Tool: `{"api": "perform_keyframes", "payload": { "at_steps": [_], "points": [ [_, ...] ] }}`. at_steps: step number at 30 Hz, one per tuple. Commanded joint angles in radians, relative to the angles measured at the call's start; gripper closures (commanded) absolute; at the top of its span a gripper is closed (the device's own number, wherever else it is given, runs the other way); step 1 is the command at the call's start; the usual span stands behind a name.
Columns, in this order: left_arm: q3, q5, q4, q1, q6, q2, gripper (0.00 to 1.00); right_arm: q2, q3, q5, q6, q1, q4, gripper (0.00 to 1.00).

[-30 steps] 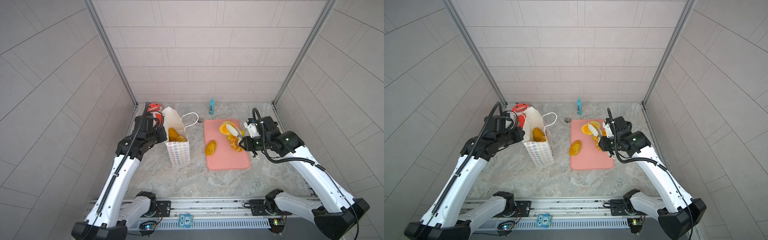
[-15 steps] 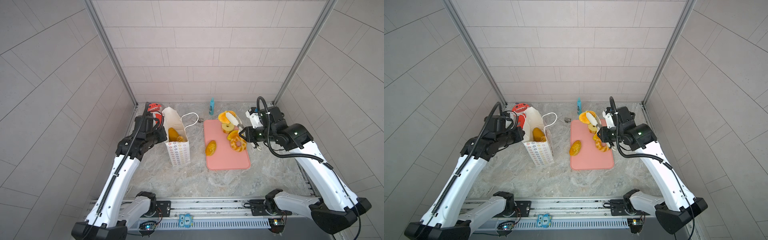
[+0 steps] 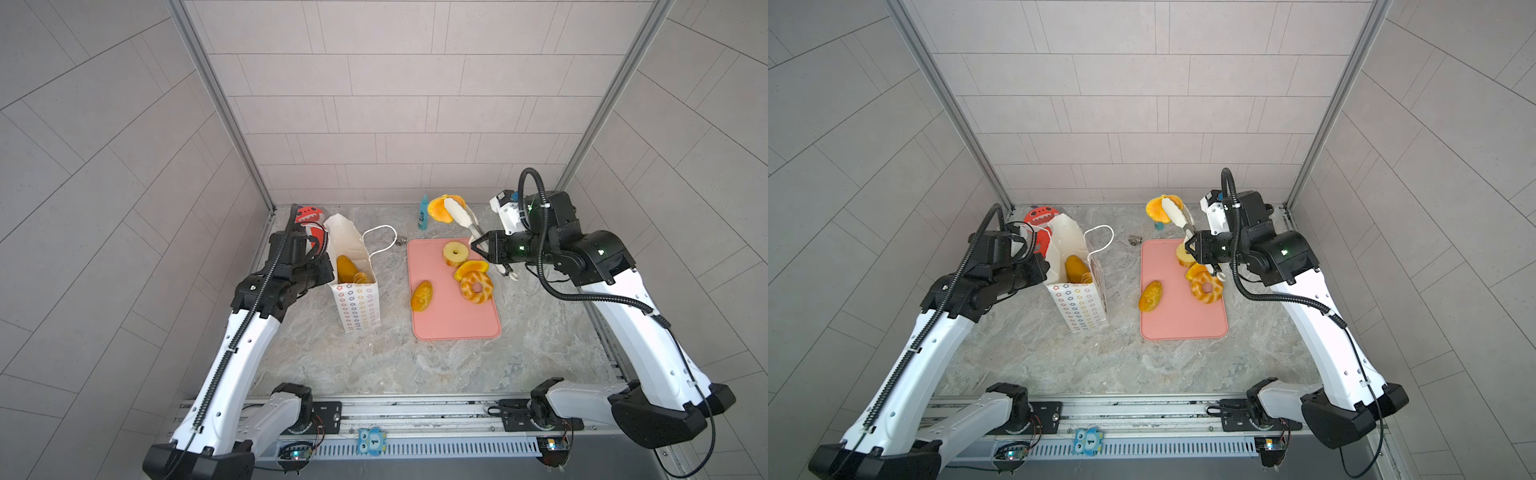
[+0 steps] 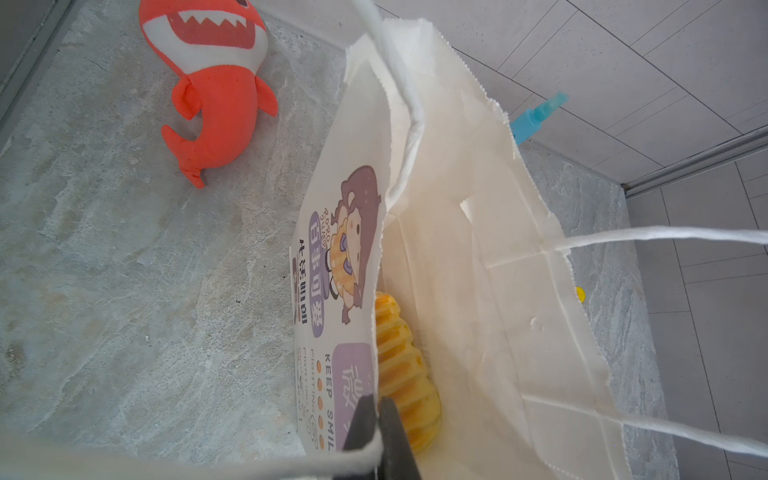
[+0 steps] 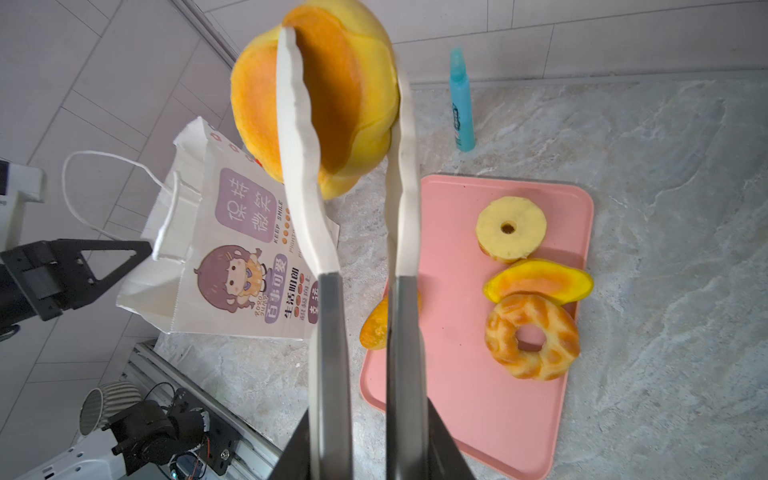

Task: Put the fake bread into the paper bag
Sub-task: 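Lift the halved bun with the tongs and swing it over the bag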

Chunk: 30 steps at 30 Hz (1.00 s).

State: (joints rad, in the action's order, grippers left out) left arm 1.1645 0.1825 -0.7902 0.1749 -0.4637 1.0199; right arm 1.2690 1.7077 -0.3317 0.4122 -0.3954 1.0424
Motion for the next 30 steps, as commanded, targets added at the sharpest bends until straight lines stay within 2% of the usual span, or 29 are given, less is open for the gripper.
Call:
{"api": "perform_keyframes", "payload": {
  "at_steps": [1,11,21,30],
  "points": [
    [0.0,-0.008,-0.02,-0.005,0.002,-0.003,0.94,0.003,0.055,-0.034,0.011,-0.017,-0.051,0.67],
    [0.01,-0.008,-0.024,-0.004,-0.007,-0.005,0.94,0.063,0.161,0.011,-0.007,-0.165,-0.048,0.67],
    [0.007,0.012,0.0,-0.003,-0.03,-0.006,0.94,0.167,0.295,0.189,-0.079,-0.361,0.056,0.67],
    [0.008,0.006,0.005,-0.006,-0.033,-0.017,0.94,0.251,0.388,0.274,-0.116,-0.449,0.122,0.68]
  ]
}}
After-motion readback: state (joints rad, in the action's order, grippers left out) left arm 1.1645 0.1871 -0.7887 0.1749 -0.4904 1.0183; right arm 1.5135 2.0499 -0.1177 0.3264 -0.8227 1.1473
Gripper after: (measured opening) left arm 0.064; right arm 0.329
